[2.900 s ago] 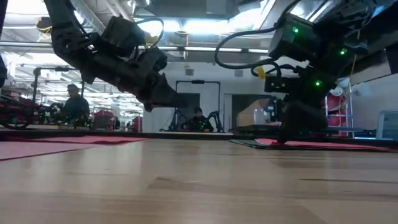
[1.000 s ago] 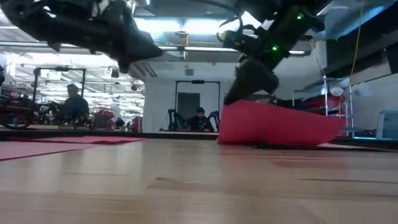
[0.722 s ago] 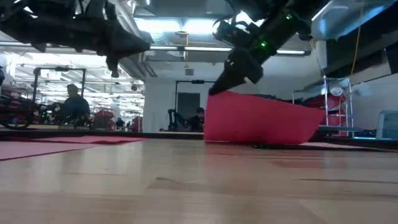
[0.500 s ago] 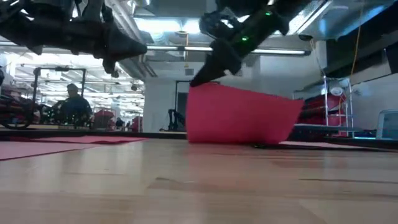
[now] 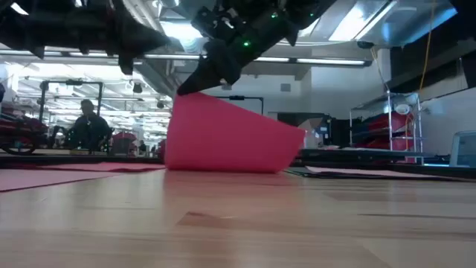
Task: Organize paper
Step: Stack the red paper on top of the red papers
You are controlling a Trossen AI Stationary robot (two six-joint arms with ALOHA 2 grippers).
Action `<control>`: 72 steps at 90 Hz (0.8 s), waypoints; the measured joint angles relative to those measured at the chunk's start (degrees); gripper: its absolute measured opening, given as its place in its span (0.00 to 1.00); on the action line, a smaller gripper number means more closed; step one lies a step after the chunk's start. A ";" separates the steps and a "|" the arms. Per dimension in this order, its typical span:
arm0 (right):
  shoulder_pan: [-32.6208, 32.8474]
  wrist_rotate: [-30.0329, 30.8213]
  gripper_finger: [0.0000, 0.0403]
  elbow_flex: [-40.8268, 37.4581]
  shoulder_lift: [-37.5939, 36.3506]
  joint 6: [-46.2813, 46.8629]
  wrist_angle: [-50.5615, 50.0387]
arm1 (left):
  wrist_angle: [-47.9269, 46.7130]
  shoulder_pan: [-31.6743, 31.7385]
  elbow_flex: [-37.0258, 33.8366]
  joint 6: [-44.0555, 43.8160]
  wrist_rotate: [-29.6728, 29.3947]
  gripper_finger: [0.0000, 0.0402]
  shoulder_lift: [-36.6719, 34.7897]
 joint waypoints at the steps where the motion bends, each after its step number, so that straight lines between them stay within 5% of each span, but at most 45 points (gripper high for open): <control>1: 0.00 -0.01 0.00 0.03 0.00 -0.08 0.01 | -0.07 -0.05 0.01 0.04 -0.01 0.00 -0.46; 33: -0.83 -4.04 0.00 0.80 1.26 -0.50 6.42 | -9.08 -0.20 0.01 -0.26 -0.10 0.00 -11.63; 72: -0.83 -6.60 0.00 16.16 13.51 -4.70 3.92 | -13.11 -0.20 0.01 -1.23 -1.75 0.00 -13.17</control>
